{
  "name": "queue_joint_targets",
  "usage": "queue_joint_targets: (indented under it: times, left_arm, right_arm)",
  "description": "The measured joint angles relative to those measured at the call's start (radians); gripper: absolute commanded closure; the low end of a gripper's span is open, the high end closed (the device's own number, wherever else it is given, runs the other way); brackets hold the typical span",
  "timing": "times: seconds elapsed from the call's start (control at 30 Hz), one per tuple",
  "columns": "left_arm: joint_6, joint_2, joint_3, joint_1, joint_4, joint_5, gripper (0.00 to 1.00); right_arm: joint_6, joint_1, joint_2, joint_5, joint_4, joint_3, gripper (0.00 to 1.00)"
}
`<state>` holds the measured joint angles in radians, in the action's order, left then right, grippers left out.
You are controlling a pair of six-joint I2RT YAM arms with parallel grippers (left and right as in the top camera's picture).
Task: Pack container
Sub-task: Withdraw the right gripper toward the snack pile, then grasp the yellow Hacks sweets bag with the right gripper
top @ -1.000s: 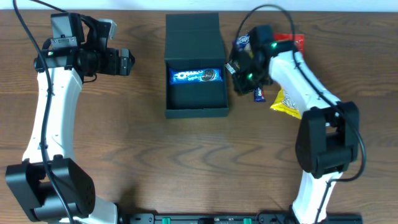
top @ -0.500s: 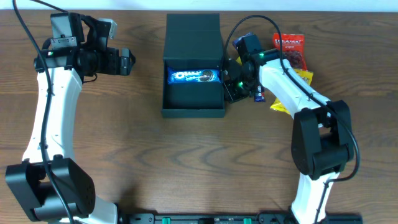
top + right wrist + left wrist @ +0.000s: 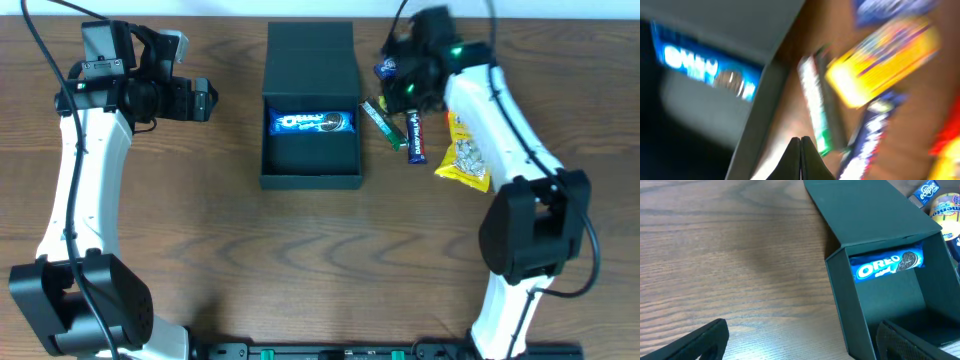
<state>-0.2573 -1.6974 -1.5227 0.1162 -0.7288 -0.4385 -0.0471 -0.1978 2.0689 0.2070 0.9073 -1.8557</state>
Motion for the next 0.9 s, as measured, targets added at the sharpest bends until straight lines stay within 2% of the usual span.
queue_joint_targets:
  times: [0.23, 0.53, 0.6, 0.63, 0.67, 0.8, 0.9]
  left_arm:
    - [0.01, 0.0, 0.0, 0.0, -0.007, 0.0, 0.05]
    - [0.014, 0.0, 0.0, 0.0, -0.005, 0.0, 0.05]
    - [0.015, 0.0, 0.0, 0.0, -0.003, 0.0, 0.05]
    - [0.016, 0.0, 0.0, 0.0, -0.003, 0.0, 0.05]
    - [0.017, 0.0, 0.0, 0.0, -0.002, 0.0, 0.05]
    - [0.017, 0.0, 0.0, 0.0, 0.0, 0.0, 0.05]
    - [0.017, 0.0, 0.0, 0.0, 0.0, 0.0, 0.05]
  right_arm:
    - [0.001, 0.08, 0.0, -0.081, -0.051, -0.006, 0.99]
    - [0.077, 0.267, 0.0, -0.158, 0.091, 0.011, 0.98]
    - [0.085, 0.312, 0.0, -0.145, 0.099, 0.033, 0.88]
    - [0.084, 0.336, 0.0, -0.132, 0.098, 0.048, 0.79]
    - [0.081, 0.346, 0.0, -0.118, 0.098, 0.066, 0.61]
    - [0.08, 0.404, 0.0, -0.077, 0.093, 0.148, 0.31]
    - [0.072, 0.419, 0.0, -0.048, 0.063, 0.218, 0.25]
